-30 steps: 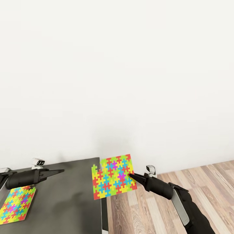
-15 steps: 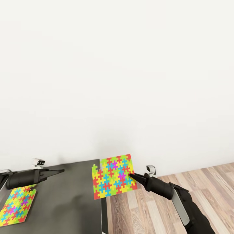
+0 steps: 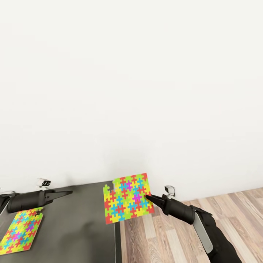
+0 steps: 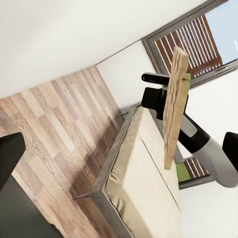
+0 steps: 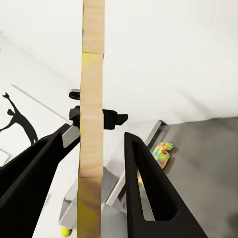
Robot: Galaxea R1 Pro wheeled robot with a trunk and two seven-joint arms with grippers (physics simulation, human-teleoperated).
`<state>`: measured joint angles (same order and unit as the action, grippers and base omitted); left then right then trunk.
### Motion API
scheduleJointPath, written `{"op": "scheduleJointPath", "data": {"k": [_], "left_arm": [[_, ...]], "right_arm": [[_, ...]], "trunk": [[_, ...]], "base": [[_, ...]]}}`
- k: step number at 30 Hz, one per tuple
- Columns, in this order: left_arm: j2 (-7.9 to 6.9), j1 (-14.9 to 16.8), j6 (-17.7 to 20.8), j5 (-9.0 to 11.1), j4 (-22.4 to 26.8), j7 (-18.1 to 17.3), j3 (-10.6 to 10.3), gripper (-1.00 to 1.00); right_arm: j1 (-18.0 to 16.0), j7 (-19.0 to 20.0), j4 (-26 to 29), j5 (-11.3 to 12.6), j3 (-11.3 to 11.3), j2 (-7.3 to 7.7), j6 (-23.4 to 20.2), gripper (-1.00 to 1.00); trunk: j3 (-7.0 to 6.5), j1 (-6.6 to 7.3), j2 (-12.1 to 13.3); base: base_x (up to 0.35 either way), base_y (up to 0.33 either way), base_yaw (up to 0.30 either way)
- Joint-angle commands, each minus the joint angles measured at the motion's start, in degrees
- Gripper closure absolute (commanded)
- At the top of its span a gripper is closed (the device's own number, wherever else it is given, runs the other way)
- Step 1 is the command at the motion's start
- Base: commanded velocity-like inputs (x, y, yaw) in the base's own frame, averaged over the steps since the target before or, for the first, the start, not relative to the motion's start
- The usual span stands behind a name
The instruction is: Put all the toys in the child's room - the three board games (two on the bed and one on the table), the two jigsaw puzzles on the table, and the tennis ball on the table - inside the toy box on the table in the child's room.
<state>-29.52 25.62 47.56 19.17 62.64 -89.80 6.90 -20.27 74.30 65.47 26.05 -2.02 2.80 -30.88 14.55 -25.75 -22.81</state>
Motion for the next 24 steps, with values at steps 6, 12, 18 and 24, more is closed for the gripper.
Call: {"op": "scheduleJointPath", "data": {"k": [6,12,18,24], "left_arm": [[0.05,0.0,0.6,0.0,0.0,-0.2,-0.1,-1.00],[0.10,0.0,0.6,0.0,0.0,-0.2,0.0,-1.00],[0.02,0.0,0.6,0.0,0.0,-0.2,0.0,-1.00],[-0.05,0.0,0.6,0.0,0.0,-0.2,0.0,-1.00]], "right_arm": [[0.0,0.1,0.0,0.2,0.0,0.02,-0.6,1.00],[0.0,0.1,0.0,0.2,-0.3,0.02,-0.6,1.00],[0.0,0.1,0.0,0.2,-0.7,0.02,-0.6,1.00],[0.0,0.0,0.0,0.2,-0.8,0.02,-0.6,1.00]], "trunk": [[-0.46,-0.03,-0.1],[-1.02,-0.03,-0.1],[-1.59,-0.03,-0.1],[-2.15,-0.03,-0.1]], "base": [[0.000,-0.021,0.078],[0.000,-0.151,0.101],[0.000,-0.128,0.118],[0.000,-0.024,0.122]]}}
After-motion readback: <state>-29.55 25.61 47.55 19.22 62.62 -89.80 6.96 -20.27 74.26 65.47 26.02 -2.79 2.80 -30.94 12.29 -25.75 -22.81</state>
